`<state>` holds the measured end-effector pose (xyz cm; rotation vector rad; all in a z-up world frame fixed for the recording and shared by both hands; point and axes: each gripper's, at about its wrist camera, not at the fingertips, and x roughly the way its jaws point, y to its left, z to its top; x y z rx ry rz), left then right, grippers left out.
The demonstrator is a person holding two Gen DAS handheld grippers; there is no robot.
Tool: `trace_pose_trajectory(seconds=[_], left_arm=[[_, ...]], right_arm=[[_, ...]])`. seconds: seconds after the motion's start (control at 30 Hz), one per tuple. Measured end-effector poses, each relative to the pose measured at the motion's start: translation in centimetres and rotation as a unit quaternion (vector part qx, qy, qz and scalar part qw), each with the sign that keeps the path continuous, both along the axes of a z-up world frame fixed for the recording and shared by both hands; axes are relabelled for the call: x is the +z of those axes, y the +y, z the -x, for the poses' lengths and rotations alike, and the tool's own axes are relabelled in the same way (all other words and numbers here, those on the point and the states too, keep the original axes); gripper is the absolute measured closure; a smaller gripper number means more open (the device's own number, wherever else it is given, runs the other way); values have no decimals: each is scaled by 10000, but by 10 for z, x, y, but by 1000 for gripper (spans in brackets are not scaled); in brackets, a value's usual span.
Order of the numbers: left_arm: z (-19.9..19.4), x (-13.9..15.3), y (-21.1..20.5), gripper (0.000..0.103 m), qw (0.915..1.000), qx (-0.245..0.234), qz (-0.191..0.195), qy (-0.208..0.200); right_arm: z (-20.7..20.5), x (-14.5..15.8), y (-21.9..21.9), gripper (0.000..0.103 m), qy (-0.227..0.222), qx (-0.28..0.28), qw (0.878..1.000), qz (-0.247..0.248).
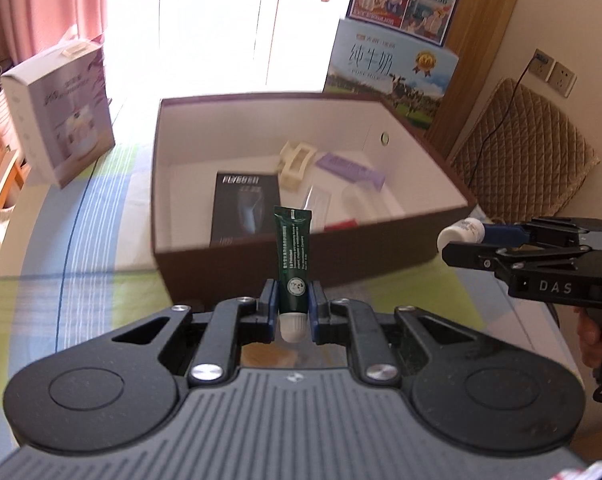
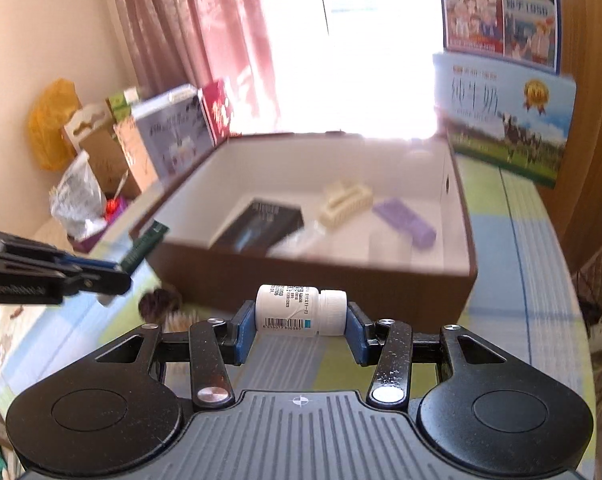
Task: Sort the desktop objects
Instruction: 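Lift the green tube and white bottle and carry both over the brown box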
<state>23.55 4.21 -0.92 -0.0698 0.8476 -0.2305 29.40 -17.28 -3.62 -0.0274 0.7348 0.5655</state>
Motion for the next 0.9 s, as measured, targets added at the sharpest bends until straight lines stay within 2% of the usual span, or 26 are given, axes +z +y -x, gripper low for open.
trace_pose_trajectory(seconds=[0.13,0.27,0.63,0.9], left_arm=[[-28,4,-3,91,10000,2,51,-32],[-59,4,-4,91,10000,46,81,-14],[-154,-16,16,91,9985,426,-121,315],[-211,-34,20,91,9957,543,-519,537]], right_arm=[[-24,12,1,59,-197,-37,9998,17],[-52,15,5,59,-202,-93,9998,9],[-132,-5,15,59,135,-264,9995,124],[-181,-22,21,59,472,-391,9980,160]])
